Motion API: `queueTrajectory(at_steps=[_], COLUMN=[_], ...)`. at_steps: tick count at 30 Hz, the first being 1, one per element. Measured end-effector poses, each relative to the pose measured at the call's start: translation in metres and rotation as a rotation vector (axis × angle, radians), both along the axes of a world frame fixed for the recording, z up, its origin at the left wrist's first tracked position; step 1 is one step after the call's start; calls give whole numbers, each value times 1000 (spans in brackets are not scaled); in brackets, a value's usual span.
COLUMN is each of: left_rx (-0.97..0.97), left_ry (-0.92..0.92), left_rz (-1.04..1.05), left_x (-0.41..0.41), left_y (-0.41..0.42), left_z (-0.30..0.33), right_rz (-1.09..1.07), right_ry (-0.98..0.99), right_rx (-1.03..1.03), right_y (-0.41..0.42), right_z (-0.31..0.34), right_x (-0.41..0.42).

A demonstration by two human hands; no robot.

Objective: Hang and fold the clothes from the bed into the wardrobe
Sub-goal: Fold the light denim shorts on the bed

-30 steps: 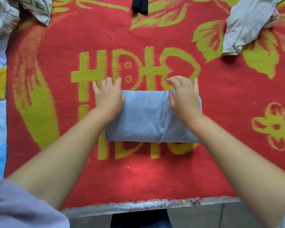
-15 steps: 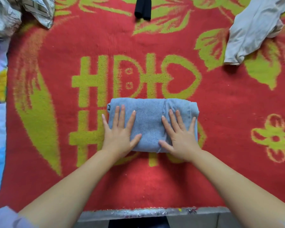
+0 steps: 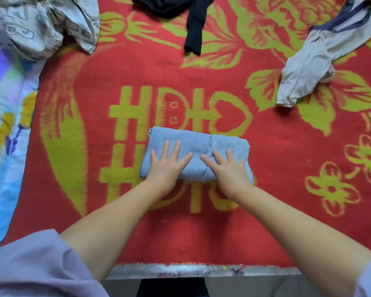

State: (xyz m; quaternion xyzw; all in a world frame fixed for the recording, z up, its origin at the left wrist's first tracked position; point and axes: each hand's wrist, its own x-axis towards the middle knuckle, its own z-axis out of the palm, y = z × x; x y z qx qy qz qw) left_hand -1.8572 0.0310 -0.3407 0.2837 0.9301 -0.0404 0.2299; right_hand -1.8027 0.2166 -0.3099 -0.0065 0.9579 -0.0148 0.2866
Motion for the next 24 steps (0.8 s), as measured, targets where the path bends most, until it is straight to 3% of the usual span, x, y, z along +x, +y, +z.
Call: queueTrajectory(at_steps=[4,13,18,24], left_rx=[81,39,-22,-98], left_ry=[-16,297,319,285], left_rz=[73,293,566,977], left_x=[-20,22,117,280], left_y=[-12,-135,-226,-296], left_z=[67,257,319,339], right_rz=[83,404,716,1118], right_ry=[75,366,453,456], right_rx=[58,110,36,-88], right_y=[-9,-124,-222,-328], right_z=[75,254,305,313], right_x=[-28,-27,8,98])
